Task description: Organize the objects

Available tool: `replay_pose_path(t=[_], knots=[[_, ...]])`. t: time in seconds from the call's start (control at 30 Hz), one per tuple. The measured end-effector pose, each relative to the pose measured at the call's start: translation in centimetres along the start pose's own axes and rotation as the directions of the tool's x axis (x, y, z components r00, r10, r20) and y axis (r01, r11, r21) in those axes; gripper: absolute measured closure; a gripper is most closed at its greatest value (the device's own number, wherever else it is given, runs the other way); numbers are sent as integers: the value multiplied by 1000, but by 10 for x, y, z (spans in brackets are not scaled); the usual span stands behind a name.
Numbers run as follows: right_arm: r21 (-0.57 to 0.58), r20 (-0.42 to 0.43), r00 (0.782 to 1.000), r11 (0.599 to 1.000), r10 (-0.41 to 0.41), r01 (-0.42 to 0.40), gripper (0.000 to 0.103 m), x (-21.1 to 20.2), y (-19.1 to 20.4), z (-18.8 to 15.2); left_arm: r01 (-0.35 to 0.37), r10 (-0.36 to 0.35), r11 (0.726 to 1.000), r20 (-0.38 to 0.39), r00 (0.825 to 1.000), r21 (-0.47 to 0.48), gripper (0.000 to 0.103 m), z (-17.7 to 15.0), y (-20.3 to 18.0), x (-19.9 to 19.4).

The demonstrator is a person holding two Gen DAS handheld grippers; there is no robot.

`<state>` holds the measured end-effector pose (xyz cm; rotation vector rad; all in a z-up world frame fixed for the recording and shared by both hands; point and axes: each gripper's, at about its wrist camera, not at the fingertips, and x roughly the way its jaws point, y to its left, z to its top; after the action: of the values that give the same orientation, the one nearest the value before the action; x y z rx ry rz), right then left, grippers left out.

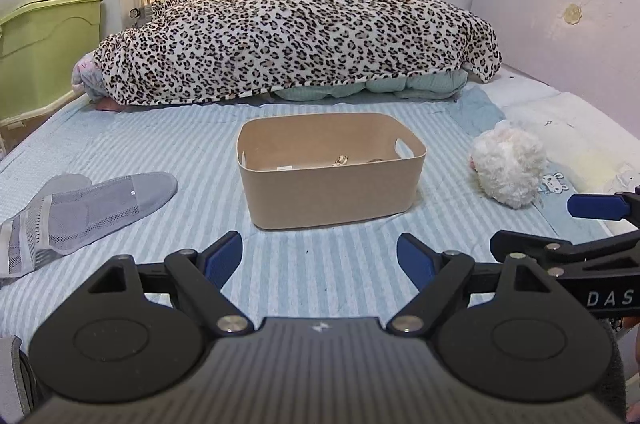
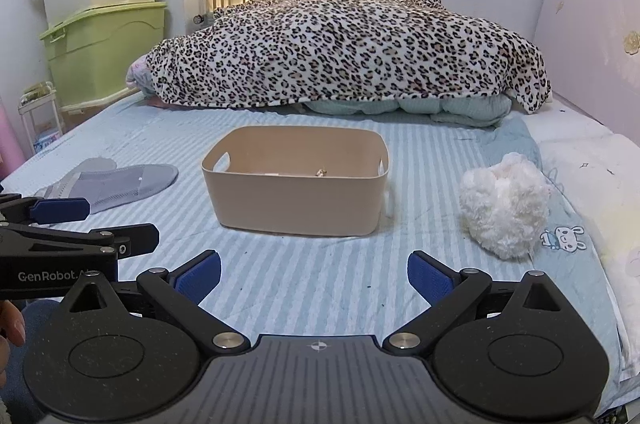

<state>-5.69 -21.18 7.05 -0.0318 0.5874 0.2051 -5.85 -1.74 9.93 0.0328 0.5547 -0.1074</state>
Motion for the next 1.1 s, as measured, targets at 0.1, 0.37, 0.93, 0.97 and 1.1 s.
replay_pose_path(t=[0.1, 0.37, 0.93, 0.97, 1.1], knots=[[-2, 9, 1000, 1000, -2, 2, 2, -5, 0, 1, 9, -9, 1000, 8, 1000, 4, 18, 0, -2, -4], [15, 13, 1000, 1000, 0, 0, 2, -7, -1, 2, 11, -11, 1000, 13, 1000, 7, 18, -2, -4, -8], [6, 4, 1000, 1000, 3, -3, 2, -8, 3, -2, -4, 4, 1000, 20, 1000, 16, 18, -2, -2, -13], [6, 3, 1000, 1000, 3, -3, 2, -8, 3, -2, -4, 4, 1000, 20, 1000, 16, 18, -3, -3, -13], [2, -5, 1000, 1000, 0, 0, 2, -6, 4, -3, -6, 5, 1000, 21, 1000, 20, 18, -3, -3, -13]])
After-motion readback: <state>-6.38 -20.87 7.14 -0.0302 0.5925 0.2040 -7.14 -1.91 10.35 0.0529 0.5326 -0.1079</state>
